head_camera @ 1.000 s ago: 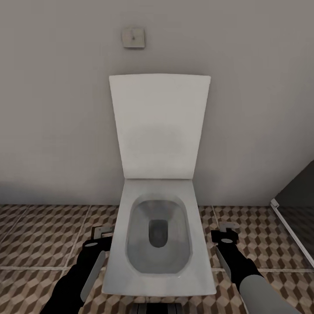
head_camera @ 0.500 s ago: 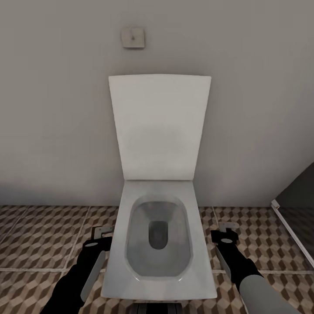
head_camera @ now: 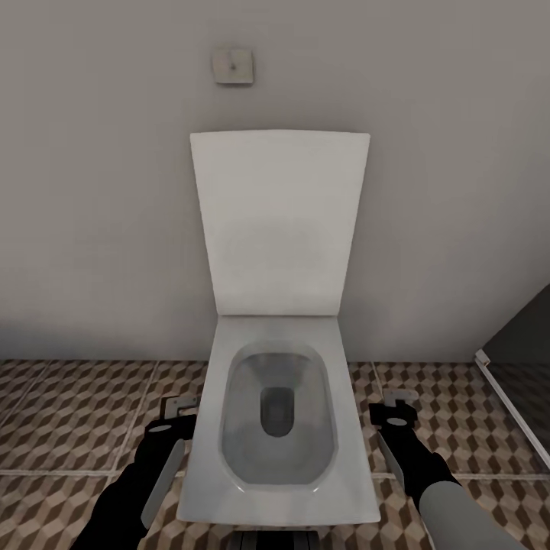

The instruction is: Take the four mousetraps from the cabinet in the bathroom and place them on the bathroom floor. Make sure all four end up on the same floor surface, and ensure that at least two of them are either under or directly next to the same bathroom sink.

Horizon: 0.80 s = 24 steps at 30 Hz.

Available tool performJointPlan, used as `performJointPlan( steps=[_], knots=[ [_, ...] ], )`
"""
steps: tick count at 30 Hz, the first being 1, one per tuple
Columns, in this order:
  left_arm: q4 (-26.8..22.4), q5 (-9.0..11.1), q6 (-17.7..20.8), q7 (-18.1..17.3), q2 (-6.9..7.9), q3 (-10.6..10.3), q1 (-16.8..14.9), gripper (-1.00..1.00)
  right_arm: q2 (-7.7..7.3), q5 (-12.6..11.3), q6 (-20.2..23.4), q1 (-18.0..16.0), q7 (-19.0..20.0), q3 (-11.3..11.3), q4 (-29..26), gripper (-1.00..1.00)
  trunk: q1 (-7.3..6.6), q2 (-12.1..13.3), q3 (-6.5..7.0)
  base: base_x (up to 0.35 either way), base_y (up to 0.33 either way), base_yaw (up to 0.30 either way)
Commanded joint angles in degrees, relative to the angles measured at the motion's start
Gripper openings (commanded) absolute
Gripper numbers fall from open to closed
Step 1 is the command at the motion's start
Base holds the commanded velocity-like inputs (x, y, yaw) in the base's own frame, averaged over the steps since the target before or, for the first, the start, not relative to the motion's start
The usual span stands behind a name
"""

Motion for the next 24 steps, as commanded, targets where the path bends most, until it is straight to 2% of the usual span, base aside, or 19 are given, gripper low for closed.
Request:
performJointPlan(
  steps=[1,6,9,16,24],
  knots=[
    [-0.07,0.45,0.2,0.47,0.02,-0.11,-0.03,-1.0,0.02,0.32,0.46,-0.01,-0.01,-0.03,-0.11,-1.0,-0.01,-0.02,-0.05,0.0,0.0,0.0],
    [-1.34,-0.07,-0.09,0.59,1.34,0.12,0.24,-1.0,0.47,0.57,0.7,-1.23,-0.59,-0.14,-0.11,-1.0,-0.01,-0.02,-0.05,0.0,0.0,0.0],
    [-1.99,-0.07,0.01,0.69,1.25,0.12,0.38,-1.0,0.61,0.57,0.86,-1.18,-0.67,-0.14,-0.27,-1.0,-0.01,-0.02,-0.05,0.0,0.0,0.0],
    [-2.22,-0.54,-2.19,0.89,3.26,-0.03,0.41,-1.0,0.24,0.74,1.13,-1.39,-0.79,-0.05,-0.52,-1.0,-0.01,-0.02,-0.05,0.0,0.0,0.0],
    [-2.13,-0.62,-2.81,0.91,3.6,-0.12,0.41,-1.0,0.05,0.83,1.1,-1.41,-0.78,0.03,-0.59,-1.0,-0.01,-0.02,-0.05,0.0,0.0,0.0]
  ],
)
